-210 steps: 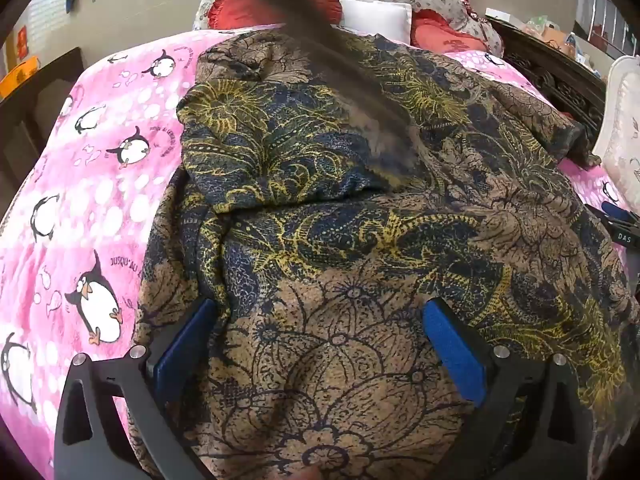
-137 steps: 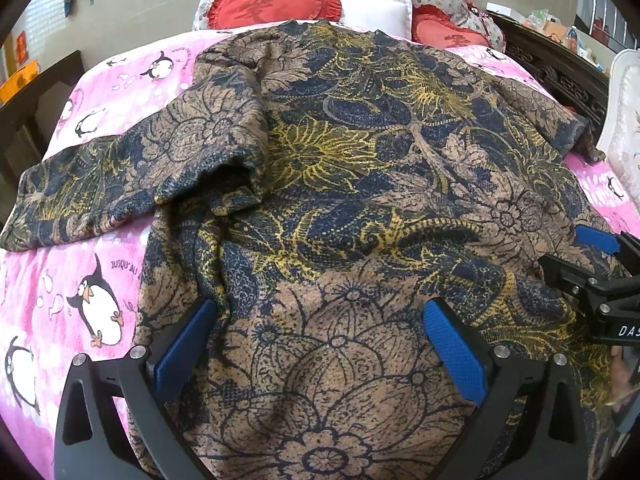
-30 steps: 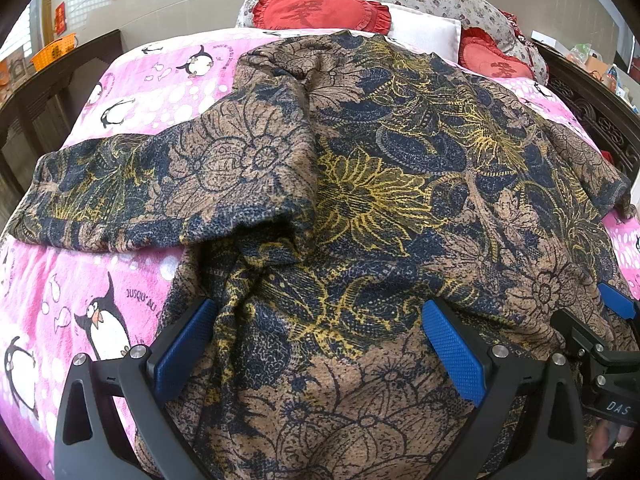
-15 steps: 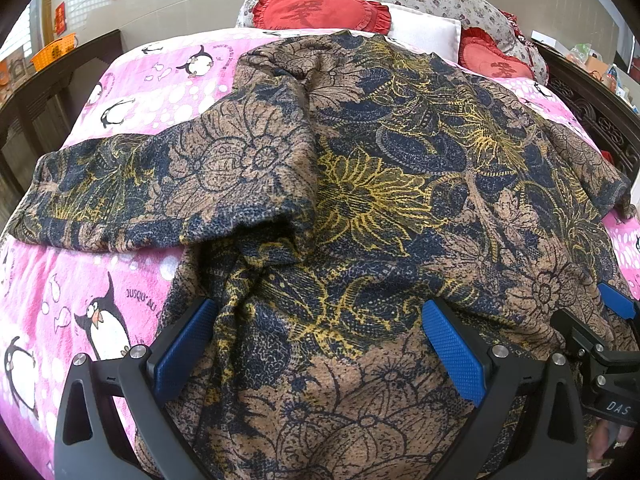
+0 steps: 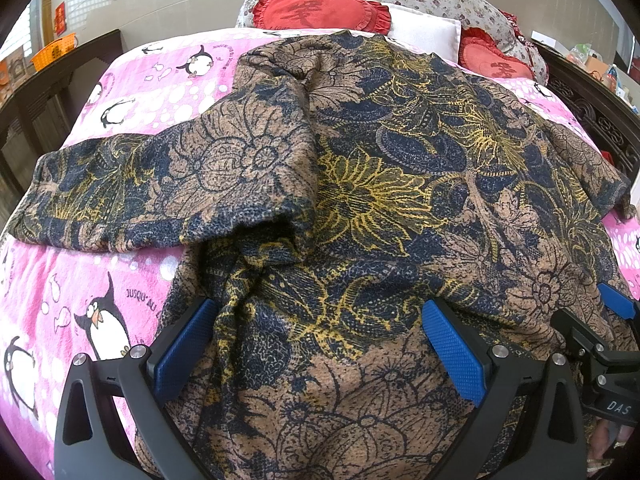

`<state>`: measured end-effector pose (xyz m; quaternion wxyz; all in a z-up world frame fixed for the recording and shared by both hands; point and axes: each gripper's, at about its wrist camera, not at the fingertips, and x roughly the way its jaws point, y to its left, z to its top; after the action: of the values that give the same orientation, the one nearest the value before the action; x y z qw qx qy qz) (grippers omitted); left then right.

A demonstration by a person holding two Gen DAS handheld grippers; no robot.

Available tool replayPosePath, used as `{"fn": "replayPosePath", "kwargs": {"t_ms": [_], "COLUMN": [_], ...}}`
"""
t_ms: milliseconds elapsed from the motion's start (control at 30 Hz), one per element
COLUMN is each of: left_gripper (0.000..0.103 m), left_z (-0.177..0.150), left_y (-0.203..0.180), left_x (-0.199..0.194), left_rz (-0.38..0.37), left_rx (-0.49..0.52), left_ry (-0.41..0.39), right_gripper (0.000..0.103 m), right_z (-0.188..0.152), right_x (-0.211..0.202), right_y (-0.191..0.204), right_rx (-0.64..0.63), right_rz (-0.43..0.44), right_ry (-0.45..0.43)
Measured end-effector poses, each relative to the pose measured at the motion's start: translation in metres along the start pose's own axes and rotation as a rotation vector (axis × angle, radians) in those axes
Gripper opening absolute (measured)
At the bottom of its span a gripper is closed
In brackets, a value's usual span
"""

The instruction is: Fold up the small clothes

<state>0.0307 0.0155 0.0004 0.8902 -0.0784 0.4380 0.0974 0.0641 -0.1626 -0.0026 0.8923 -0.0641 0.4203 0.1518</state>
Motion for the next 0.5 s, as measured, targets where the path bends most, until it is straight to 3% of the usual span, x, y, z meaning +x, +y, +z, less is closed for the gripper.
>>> {"fn": "replayPosePath", "kwargs": {"t_ms": [500], "left_gripper": [0.088], "left_z": [0.0036], "left_y": [0.0046], "left_x": [0.0028], "left_rz": [-0.015], "left_rx": [-0.013], "left_ry": [0.008], "right_gripper": [0.103], "right_z": [0.0028], "right_x": [0.0008], "right_y": [0.0011], "right_rx": [-0.001], "right_rz": [0.0], "right_ry": [0.005]}}
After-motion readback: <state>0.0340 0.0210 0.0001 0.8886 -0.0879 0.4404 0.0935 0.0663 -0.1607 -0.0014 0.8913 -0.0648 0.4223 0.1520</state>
